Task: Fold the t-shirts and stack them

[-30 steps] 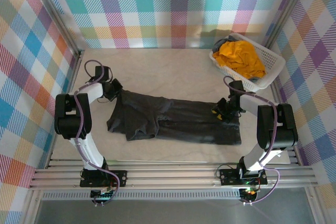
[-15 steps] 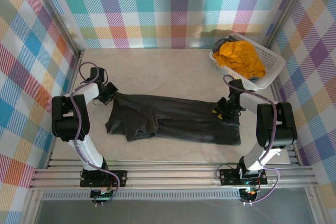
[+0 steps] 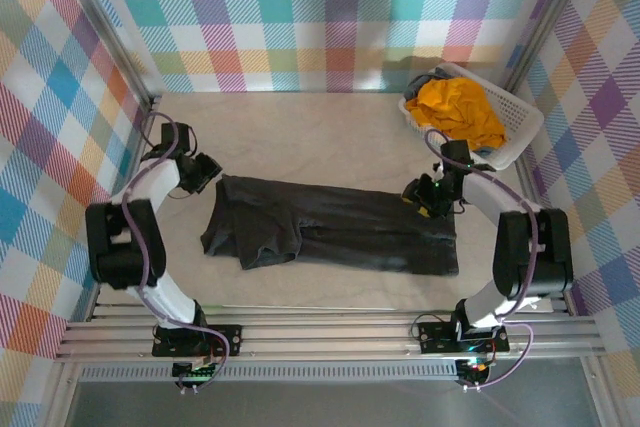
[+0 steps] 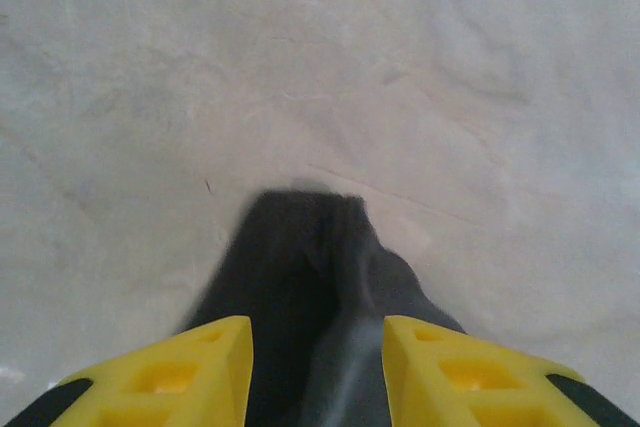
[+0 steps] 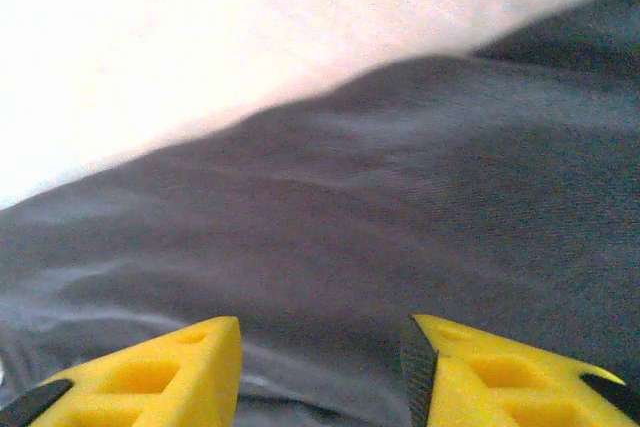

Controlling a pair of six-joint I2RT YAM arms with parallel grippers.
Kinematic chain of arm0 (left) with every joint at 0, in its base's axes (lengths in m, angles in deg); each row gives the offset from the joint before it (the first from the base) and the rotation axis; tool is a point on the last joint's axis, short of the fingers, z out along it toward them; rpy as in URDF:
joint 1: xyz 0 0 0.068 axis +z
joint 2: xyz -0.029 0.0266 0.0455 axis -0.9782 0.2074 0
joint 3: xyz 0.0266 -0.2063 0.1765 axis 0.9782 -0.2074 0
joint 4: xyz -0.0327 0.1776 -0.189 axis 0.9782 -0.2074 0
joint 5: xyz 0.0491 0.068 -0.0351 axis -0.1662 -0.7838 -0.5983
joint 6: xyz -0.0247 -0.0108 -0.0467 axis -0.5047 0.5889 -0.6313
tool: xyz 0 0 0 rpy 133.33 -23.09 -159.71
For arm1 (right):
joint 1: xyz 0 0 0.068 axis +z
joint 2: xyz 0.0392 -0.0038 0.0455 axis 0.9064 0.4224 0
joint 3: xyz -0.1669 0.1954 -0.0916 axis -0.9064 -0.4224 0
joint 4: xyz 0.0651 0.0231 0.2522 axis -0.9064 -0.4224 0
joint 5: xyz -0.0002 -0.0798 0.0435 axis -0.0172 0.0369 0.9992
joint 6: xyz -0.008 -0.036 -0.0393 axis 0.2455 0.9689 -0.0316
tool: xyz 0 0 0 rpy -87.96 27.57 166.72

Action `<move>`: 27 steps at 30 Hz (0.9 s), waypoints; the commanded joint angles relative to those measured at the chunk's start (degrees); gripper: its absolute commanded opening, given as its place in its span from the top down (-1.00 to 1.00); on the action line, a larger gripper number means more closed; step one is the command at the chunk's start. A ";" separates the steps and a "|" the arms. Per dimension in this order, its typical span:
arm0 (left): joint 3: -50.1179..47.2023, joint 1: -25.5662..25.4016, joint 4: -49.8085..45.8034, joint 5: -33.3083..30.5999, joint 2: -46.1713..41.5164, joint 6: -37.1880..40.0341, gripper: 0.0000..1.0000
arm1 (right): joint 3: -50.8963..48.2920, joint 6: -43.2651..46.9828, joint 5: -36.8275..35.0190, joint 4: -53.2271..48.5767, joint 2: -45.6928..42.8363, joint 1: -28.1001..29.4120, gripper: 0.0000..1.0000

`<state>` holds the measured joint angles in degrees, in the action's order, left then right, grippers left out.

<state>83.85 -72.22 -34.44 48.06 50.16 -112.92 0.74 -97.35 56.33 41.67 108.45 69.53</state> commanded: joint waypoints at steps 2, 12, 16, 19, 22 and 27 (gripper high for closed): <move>-8.29 -3.55 -2.33 1.88 -11.19 0.44 0.20 | 1.38 4.45 6.23 -2.48 -5.12 0.75 0.00; -23.28 -8.52 7.66 4.62 -14.64 -4.41 0.34 | -5.81 -5.01 25.59 18.39 -12.40 13.15 -0.08; -23.33 -9.46 8.33 3.55 -10.59 -3.33 0.38 | -5.67 -6.19 25.25 18.64 -13.12 13.84 -0.08; -24.19 -9.37 9.96 2.44 -10.19 -2.93 0.38 | -5.01 -5.76 25.47 17.39 -13.68 13.84 -0.08; -23.87 -9.41 10.31 1.79 -8.59 -2.47 0.39 | -4.88 -5.65 25.16 16.80 -14.39 13.81 -0.08; -25.27 -9.41 12.07 2.41 -8.04 -2.36 0.41 | -4.99 -6.36 25.06 17.35 -14.42 13.83 -0.08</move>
<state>59.72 -81.34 -24.19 50.42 41.59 -115.94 -4.63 -102.77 80.20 57.67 95.20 83.25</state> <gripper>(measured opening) 0.298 0.542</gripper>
